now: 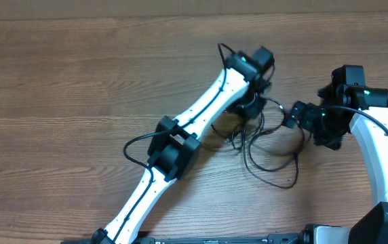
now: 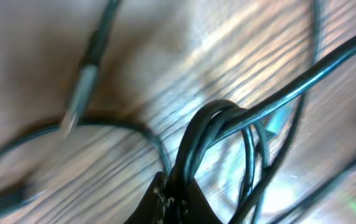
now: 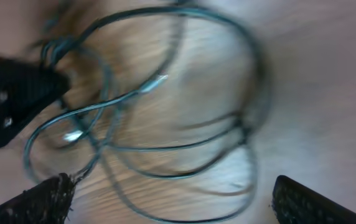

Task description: Untangle cables

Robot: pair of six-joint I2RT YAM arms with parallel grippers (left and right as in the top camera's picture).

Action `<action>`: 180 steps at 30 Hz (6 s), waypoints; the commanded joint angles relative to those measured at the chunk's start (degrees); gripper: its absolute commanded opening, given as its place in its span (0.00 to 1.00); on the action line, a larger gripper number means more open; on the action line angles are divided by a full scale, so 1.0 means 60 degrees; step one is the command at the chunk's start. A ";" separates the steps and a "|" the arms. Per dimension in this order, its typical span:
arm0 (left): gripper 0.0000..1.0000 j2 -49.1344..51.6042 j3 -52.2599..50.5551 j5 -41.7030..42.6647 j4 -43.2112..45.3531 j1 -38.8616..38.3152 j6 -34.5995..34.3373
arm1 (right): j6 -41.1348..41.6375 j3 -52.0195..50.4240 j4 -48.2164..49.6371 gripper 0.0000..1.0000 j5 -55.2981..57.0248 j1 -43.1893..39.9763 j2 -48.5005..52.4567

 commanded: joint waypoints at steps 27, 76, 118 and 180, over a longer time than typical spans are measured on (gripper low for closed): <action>0.04 -0.4018 0.1333 -0.2659 -0.1519 0.0419 -0.1508 | -0.0718 0.0025 0.2885 1.00 -0.8459 0.0200 -0.0011; 0.04 -0.4018 0.1322 -0.5304 -0.2703 0.0659 -0.1843 | 0.0025 0.0025 0.1636 0.04 0.0080 0.0892 -0.0011; 0.04 -0.4029 0.1326 0.2229 -0.1545 0.1082 -0.0907 | -0.1694 0.1257 0.2018 0.27 -0.5621 0.2324 -0.0007; 0.04 -0.4816 0.1326 0.1344 -0.2707 0.1249 -0.2306 | -0.1002 0.1264 0.2237 0.09 -0.6929 0.2058 -0.0007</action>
